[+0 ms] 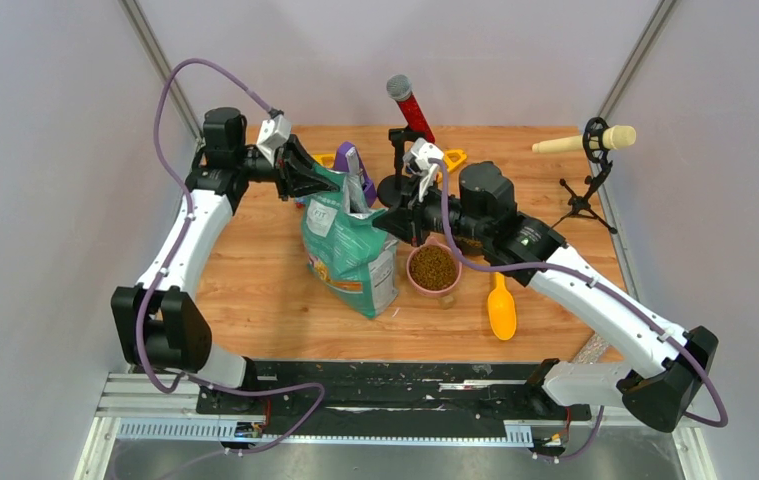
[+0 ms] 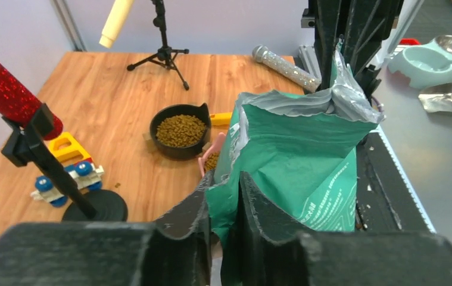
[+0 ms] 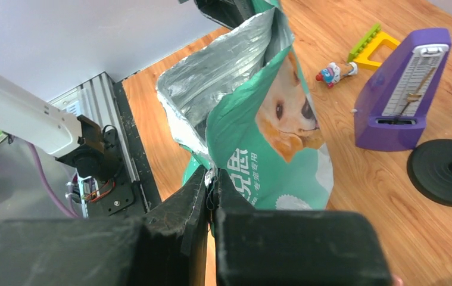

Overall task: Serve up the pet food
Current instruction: Adjust the pet food bag at the center of the board.

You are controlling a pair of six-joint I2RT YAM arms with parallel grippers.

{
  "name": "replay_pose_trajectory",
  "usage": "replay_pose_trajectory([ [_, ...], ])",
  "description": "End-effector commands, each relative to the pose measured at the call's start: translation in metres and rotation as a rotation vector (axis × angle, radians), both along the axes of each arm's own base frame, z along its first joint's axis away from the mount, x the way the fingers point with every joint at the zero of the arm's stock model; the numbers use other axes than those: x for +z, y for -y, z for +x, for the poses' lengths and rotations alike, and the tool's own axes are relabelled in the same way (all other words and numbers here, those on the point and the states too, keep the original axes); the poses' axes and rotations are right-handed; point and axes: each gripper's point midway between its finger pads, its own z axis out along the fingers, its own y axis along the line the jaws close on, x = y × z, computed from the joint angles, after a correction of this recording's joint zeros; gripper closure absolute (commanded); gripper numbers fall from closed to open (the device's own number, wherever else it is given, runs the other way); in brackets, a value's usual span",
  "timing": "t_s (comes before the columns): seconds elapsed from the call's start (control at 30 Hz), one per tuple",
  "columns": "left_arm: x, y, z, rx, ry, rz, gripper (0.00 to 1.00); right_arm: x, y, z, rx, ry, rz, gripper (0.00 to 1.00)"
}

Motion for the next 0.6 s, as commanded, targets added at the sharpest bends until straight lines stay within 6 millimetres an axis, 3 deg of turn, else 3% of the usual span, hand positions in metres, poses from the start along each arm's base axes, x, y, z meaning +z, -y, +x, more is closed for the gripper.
replay_pose_trajectory([
  [0.0,0.022,0.001,-0.009,0.009,0.025,0.000,0.85,0.032,0.012,-0.001,-0.048,0.055,0.052,1.00],
  [0.2,0.020,0.003,-0.002,0.413,0.018,0.031,1.00,0.034,0.030,0.012,-0.183,0.089,0.065,1.00],
  [0.33,0.028,-0.028,-0.006,0.740,-0.096,-0.083,1.00,0.035,0.045,0.021,-0.295,0.083,0.101,1.00],
  [0.57,0.039,-0.070,-0.055,0.980,-0.151,-0.220,1.00,0.036,0.108,0.062,-0.738,0.026,0.222,1.00],
])
